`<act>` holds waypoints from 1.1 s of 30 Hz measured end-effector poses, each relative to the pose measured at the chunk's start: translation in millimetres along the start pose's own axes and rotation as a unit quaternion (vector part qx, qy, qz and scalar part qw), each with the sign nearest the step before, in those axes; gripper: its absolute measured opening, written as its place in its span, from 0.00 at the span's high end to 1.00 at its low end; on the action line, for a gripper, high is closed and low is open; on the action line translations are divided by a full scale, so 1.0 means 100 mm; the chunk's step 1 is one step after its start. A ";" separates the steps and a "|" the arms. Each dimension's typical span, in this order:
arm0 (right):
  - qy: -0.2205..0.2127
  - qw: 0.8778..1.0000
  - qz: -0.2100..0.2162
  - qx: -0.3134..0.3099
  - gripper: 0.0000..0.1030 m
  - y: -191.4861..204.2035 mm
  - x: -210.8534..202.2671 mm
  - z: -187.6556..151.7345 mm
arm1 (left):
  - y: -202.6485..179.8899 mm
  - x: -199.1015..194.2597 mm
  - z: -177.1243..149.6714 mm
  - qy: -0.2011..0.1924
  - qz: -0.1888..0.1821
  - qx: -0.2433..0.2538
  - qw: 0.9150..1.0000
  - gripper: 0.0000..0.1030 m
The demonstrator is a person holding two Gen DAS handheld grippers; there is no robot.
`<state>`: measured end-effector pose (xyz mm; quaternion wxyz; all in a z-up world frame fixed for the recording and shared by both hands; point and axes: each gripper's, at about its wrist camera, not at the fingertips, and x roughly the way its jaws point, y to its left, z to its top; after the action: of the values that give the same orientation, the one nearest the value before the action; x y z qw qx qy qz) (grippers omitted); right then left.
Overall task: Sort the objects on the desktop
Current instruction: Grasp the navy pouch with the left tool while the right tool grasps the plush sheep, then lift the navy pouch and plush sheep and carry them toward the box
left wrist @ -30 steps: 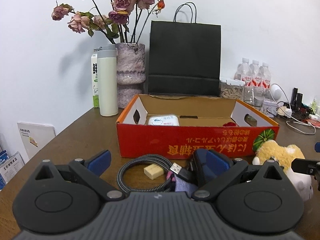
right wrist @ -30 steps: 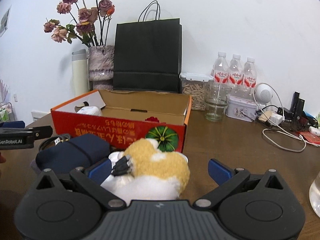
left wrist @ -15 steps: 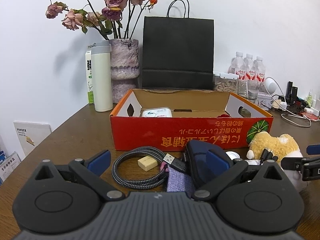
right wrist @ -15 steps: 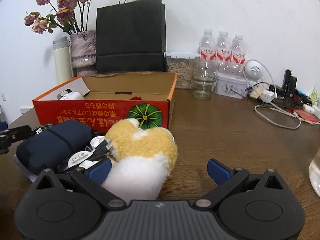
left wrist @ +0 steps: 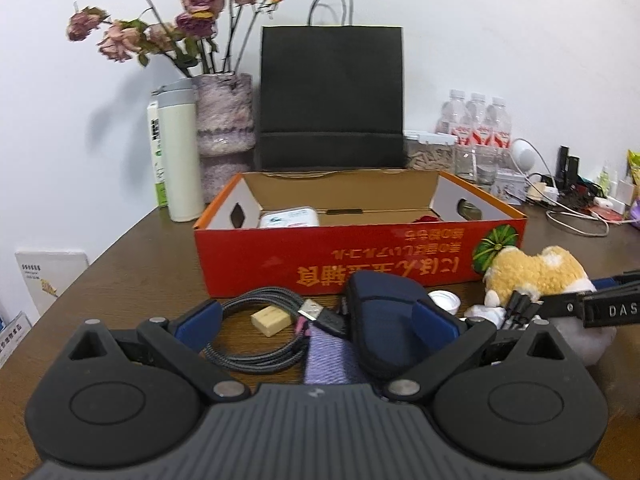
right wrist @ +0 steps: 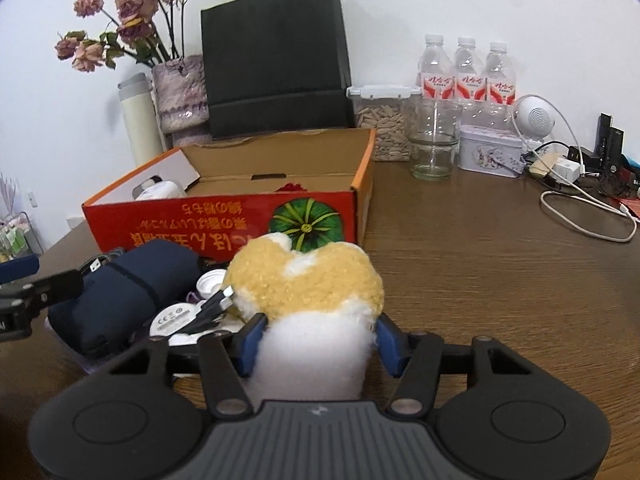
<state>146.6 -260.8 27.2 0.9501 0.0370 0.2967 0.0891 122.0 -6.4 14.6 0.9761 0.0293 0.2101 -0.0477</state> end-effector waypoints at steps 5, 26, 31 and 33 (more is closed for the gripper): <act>-0.017 1.000 -0.009 0.015 0.47 -0.17 -0.05 0.03 | -0.15 0.07 0.09 0.019 -0.018 0.007 1.000 0.00; -0.053 0.997 -0.009 0.061 0.46 -0.57 -0.17 0.05 | -0.62 0.79 0.28 0.170 0.006 0.103 0.980 0.16; -0.056 0.997 -0.001 0.058 0.46 -0.53 -0.20 0.03 | -0.63 0.87 0.28 0.200 0.008 0.104 0.974 0.19; -0.058 0.997 0.001 0.059 0.46 -0.52 -0.21 0.03 | -0.61 0.91 0.29 0.208 0.004 0.095 0.973 0.22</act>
<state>138.5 -316.1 34.9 0.9618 0.0982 0.2460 0.0697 209.6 -77.0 1.6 0.9039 0.1319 0.4030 -0.0564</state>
